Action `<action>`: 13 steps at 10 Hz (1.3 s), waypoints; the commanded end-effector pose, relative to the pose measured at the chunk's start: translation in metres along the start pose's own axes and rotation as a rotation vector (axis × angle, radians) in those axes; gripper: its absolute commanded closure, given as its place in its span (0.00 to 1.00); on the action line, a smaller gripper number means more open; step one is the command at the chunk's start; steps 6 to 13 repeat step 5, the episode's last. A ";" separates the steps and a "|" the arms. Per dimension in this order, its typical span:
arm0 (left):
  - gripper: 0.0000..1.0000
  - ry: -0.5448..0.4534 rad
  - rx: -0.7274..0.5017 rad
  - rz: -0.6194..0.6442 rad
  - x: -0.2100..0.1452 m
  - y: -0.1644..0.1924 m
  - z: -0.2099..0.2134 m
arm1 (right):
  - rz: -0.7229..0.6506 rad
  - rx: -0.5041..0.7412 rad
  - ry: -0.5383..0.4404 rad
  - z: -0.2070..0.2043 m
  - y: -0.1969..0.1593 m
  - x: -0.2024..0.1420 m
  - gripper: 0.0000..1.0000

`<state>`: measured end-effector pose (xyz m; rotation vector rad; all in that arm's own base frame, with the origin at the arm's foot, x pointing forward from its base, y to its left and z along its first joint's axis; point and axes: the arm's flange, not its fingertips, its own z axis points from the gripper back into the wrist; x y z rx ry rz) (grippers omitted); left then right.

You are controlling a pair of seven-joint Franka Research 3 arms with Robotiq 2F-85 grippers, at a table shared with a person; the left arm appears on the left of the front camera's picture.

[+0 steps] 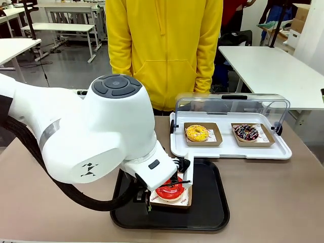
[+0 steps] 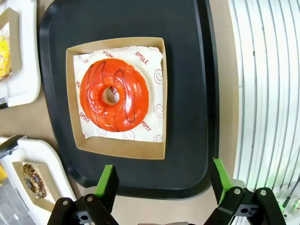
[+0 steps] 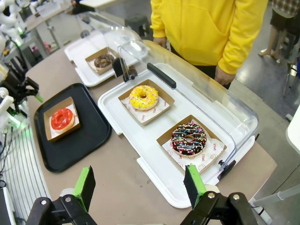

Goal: Move the first donut from the left to the tray.
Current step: Pick up the Paper togo box containing the Donut indicated by the person and place it on the Handle tray.

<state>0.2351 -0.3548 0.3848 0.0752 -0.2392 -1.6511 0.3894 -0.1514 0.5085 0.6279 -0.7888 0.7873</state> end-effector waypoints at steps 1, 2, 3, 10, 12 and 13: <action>0.00 -0.004 0.009 0.015 -0.002 -0.001 -0.003 | 0.022 0.004 -0.031 -0.001 -0.002 0.001 0.00; 0.00 -0.004 0.009 0.015 -0.002 -0.001 -0.003 | 0.022 0.004 -0.031 -0.001 -0.002 0.001 0.00; 0.00 -0.004 0.009 0.015 -0.002 -0.001 -0.003 | 0.022 0.004 -0.031 -0.001 -0.002 0.001 0.00; 0.00 -0.004 0.009 0.015 -0.002 -0.001 -0.003 | 0.022 0.004 -0.031 -0.001 -0.002 0.001 0.00; 0.00 -0.004 0.009 0.015 -0.002 -0.001 -0.003 | 0.022 0.004 -0.031 -0.001 -0.002 0.001 0.00; 0.00 -0.004 0.009 0.015 -0.002 -0.001 -0.003 | 0.022 0.004 -0.031 -0.001 -0.002 0.001 0.00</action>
